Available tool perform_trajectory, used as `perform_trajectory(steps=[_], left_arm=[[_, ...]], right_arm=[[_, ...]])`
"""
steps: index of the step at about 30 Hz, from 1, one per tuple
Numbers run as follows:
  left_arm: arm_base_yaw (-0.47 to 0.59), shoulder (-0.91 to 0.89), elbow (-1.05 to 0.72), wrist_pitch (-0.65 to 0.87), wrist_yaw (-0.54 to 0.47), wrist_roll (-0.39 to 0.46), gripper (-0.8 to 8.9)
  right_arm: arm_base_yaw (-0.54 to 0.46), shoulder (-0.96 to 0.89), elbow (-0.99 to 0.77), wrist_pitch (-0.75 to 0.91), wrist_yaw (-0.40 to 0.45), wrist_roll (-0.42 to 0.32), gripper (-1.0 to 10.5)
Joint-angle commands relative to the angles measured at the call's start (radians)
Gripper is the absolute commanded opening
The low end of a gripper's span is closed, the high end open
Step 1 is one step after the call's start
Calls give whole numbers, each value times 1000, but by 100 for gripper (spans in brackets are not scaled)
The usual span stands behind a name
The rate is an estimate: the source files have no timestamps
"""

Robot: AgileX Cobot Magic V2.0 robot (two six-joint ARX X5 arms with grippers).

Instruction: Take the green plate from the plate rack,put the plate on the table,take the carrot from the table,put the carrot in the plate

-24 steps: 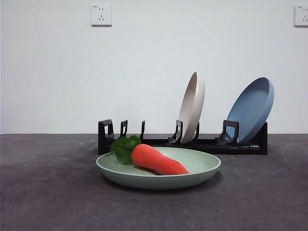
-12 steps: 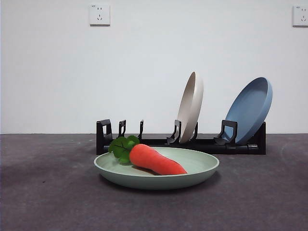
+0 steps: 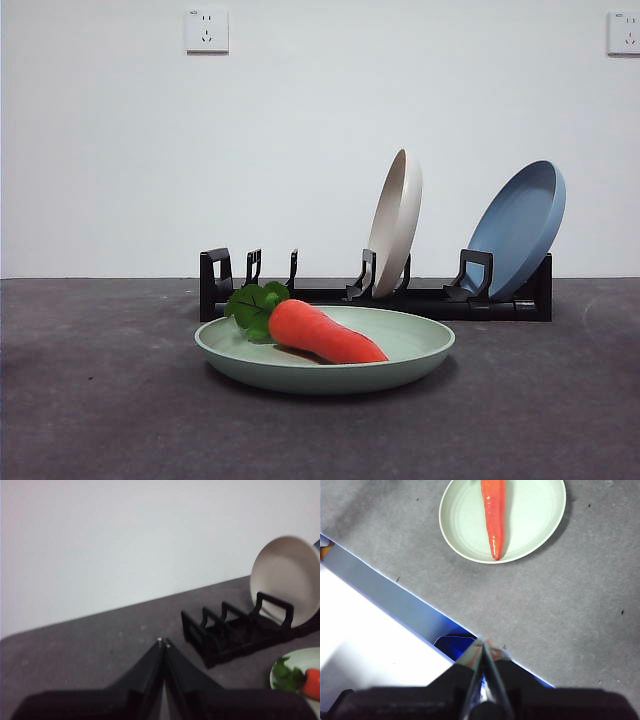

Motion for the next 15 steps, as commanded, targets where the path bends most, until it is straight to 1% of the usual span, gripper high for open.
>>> perform_trajectory(steps=[1,4,9,15], left_arm=[[25,-39,-55,5,6,-32,-3],[46,-72,-109,3,6,-39,-3],[67,-104,-151,-47,6,-48,-3],[82,-146,-190,-113,11,-89,-3]], right_arm=[[2,-1,-5,3,2,-1,3],[1,-1,-5,3,2,-1,3],[2,-1,-5,3,2,-1,3],[1,-1,-5,3,2,-1,3]])
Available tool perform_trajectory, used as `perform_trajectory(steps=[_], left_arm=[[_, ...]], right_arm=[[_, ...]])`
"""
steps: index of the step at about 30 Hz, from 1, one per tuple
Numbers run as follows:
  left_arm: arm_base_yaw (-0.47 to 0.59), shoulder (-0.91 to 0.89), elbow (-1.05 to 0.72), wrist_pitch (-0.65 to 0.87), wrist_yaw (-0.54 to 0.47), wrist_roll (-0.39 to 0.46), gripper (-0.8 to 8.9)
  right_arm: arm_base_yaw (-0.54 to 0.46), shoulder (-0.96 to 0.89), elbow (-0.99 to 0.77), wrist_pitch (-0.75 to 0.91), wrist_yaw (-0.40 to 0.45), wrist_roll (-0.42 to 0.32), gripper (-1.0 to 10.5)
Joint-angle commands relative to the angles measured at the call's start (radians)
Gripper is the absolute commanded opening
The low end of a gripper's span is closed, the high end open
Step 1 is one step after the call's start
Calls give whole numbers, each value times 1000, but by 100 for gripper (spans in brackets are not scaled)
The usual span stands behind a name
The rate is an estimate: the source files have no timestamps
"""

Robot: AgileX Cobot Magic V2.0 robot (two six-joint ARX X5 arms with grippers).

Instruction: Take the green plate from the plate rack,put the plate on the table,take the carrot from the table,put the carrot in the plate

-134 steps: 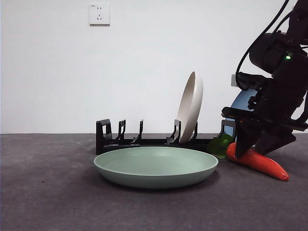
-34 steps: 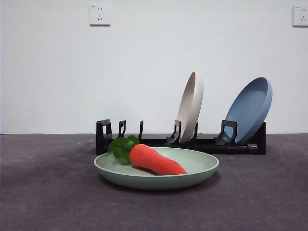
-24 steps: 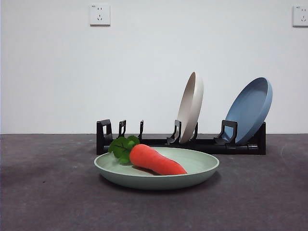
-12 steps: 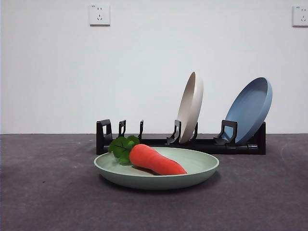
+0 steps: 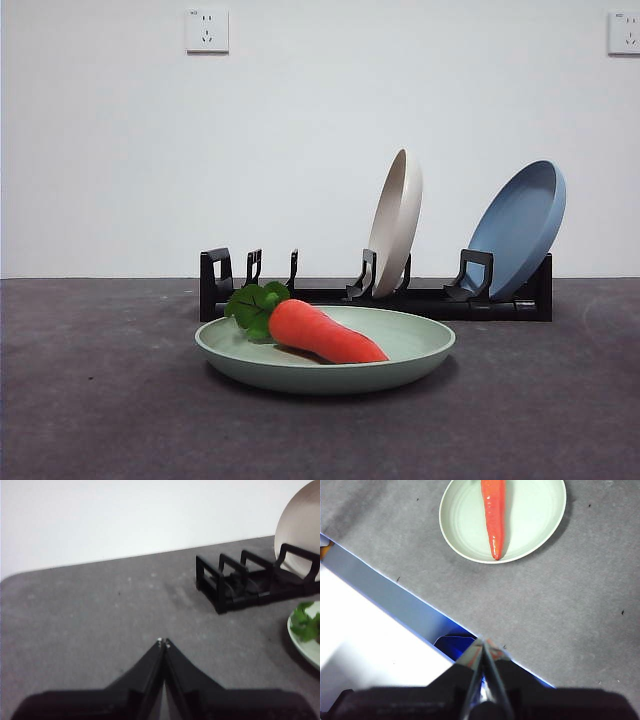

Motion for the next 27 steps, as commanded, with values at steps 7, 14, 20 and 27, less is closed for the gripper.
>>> perform_trajectory(steps=[7,14,20,27], left_arm=[[8,-61,-28,-115,6,-40,-3],[8,-70,-28,-110,3,-50,-3],[8,-70,-28,-110,2,-50,-3],[8,-70,-28,-110,2,-50,-3]], right_arm=[[1,-1,-5,3,2,-1,3],[1,-1,-5,3,2,-1,3],[1,-1,-5,3,2,-1,3],[1,-1,-5,3,2,-1,3]])
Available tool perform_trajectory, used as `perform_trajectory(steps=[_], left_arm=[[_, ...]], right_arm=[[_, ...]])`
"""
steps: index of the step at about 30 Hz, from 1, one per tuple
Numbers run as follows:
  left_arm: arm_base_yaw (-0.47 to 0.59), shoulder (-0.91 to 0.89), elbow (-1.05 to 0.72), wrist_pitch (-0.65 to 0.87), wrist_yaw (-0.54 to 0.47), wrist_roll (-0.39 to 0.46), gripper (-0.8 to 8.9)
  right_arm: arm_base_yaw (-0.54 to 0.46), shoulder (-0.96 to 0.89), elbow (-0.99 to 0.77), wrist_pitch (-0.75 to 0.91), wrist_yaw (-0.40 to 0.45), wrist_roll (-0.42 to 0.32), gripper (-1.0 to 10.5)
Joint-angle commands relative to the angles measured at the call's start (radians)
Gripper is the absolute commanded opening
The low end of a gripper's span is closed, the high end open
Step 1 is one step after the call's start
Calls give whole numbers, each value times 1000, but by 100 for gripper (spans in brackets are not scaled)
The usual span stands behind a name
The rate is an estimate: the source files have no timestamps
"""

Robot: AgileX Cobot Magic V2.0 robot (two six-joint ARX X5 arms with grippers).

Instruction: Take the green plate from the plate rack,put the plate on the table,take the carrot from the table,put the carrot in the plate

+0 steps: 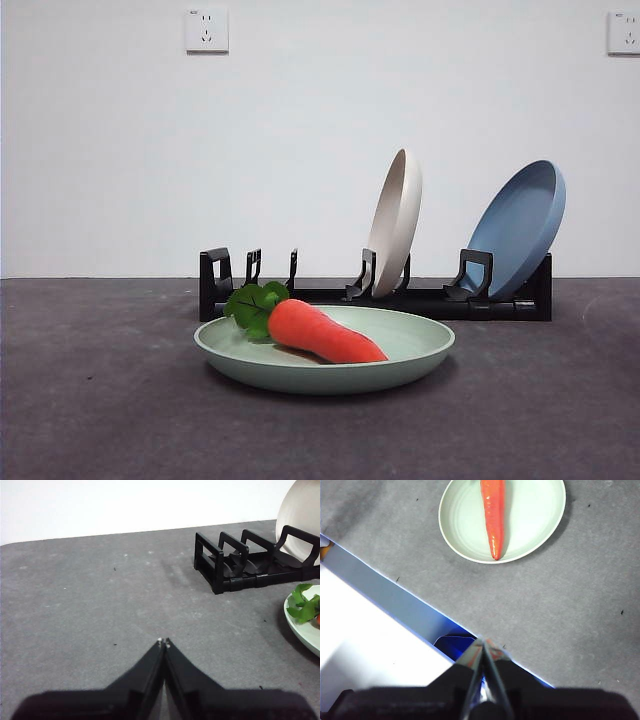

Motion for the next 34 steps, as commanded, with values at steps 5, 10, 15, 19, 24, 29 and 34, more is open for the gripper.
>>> perform_trajectory(steps=[5,10,15,19,24,29,34], left_arm=[[4,-3,-13,2,0,-6,-3],[4,-3,-13,1,0,-6,-3],[4,-3,-13,1,0,-6,-3],[4,-3,-13,1,0,-6,-3],[4,-3,-13,1,0,-6,-3],[4,-3,-13,1,0,-6,-3],[4,-3,-13,1,0,-6,-3]], right_arm=[[-32,-28,-5,8,42,-77,3],[-215,-108,-49,203,38,-110,3],[-430,-246,-192,412,-29,-166,3],[-555,-380,-369,599,-29,-195,3],[-611,-521,-580,795,-21,-195,3],[-615,-624,-742,906,-20,-182,3],[-615,-690,-845,906,-1,-156,3]])
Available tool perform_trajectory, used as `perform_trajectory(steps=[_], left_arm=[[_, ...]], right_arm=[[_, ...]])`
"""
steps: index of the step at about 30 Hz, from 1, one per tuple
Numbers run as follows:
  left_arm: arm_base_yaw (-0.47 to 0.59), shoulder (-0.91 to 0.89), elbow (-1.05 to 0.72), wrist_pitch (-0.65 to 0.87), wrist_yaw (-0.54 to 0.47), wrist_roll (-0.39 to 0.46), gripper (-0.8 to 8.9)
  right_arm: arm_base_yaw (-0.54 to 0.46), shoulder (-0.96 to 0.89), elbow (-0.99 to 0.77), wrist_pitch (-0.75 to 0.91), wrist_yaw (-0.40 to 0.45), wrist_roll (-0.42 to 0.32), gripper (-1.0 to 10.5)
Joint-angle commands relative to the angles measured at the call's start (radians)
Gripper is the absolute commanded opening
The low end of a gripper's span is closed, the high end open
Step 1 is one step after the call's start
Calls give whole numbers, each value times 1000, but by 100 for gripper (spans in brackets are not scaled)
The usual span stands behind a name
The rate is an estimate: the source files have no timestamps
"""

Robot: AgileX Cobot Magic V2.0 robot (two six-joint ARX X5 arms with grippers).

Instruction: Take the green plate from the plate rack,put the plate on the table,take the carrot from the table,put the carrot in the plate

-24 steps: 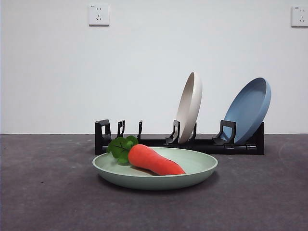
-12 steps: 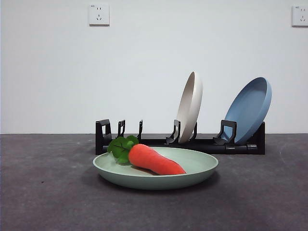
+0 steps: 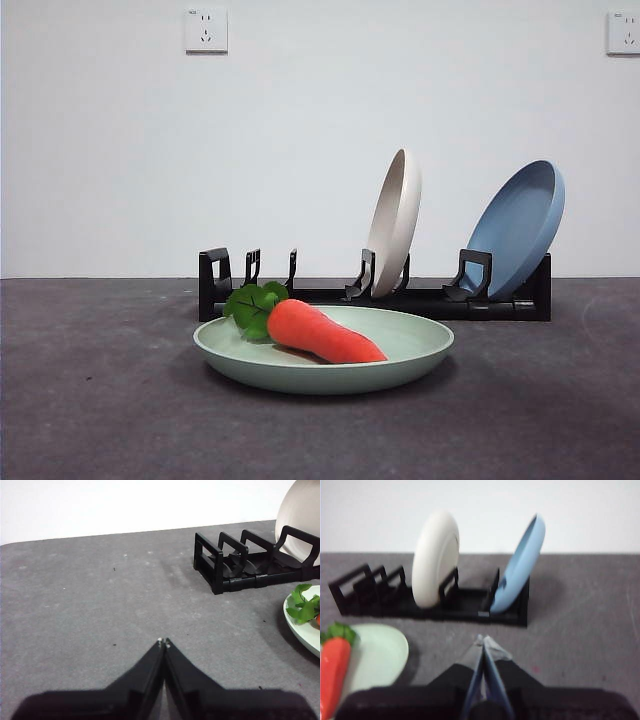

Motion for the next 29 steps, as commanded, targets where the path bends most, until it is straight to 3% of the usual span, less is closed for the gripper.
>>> perform_trajectory(steps=[1,4,29], left_arm=[[4,-3,-13,2,0,-6,-3],[4,-3,-13,1,0,-6,-3],[4,-3,-13,1,0,-6,-3]], right_arm=[[0,-27,-52,9,31,40,3],[-1,-46,-92,8,57,77,3],[1,-58,-134,8,52,108,3]])
